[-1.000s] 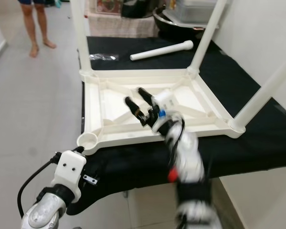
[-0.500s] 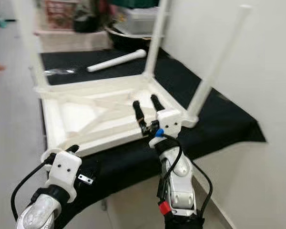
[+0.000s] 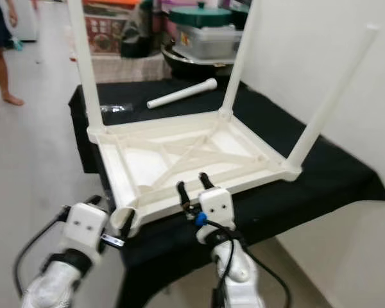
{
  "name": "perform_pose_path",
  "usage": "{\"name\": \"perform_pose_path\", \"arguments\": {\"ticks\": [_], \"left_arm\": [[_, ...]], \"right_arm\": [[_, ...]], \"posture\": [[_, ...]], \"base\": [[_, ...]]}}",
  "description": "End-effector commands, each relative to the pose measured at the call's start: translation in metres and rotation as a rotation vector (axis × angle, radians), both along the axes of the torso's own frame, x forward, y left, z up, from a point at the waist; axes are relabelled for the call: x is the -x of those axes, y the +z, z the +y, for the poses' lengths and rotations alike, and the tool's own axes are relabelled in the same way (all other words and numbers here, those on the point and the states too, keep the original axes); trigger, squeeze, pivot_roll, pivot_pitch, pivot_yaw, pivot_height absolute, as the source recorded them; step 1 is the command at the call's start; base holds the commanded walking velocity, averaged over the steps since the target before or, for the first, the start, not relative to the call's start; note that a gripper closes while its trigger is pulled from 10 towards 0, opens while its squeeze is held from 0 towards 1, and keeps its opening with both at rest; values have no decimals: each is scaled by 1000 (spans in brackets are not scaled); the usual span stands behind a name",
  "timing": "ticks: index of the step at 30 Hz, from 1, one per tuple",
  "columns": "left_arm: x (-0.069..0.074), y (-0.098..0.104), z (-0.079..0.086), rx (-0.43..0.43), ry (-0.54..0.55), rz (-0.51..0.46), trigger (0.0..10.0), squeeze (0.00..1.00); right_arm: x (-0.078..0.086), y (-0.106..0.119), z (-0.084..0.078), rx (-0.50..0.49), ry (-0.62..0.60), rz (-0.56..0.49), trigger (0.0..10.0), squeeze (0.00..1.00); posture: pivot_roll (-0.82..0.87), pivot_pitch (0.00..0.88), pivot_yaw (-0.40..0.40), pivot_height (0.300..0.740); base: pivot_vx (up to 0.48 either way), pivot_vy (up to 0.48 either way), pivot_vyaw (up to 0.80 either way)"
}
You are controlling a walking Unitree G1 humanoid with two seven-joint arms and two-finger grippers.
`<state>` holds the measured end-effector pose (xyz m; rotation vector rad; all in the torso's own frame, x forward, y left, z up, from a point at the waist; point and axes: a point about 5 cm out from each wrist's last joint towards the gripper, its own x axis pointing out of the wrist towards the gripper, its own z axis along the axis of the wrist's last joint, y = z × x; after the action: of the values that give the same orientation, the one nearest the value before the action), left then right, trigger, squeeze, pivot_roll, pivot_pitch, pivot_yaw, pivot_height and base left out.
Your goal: Building children table
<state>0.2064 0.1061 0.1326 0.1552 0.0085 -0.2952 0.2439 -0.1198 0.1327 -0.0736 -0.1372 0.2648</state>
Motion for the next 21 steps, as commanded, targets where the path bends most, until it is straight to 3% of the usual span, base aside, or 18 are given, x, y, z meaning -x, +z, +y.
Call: {"name": "perform_pose_path", "arguments": {"ticks": [1,8,15,21], "left_arm": [[-1,-1,3,-9,6,-4,10000,0],[-1,-2,5,-9,7,-2,10000,0],[0,-4,6,-3,4,7,10000,0],[1,-5,7,18,9,24,10000,0]], "right_arm": [[3,7,17,-90,-5,-16,10000,0],[7,13,9,-72,-96,-52,10000,0],[12,12,-5,-69,-172,-14,10000,0],[18,2,-10,-67,-191,55,10000,0]], "posture": [[100,14,-93,740],[105,17,-91,740],[96,13,-87,740],[95,9,-83,740]], "base": [[0,472,0],[0,472,0],[0,476,0],[0,480,-788]]}}
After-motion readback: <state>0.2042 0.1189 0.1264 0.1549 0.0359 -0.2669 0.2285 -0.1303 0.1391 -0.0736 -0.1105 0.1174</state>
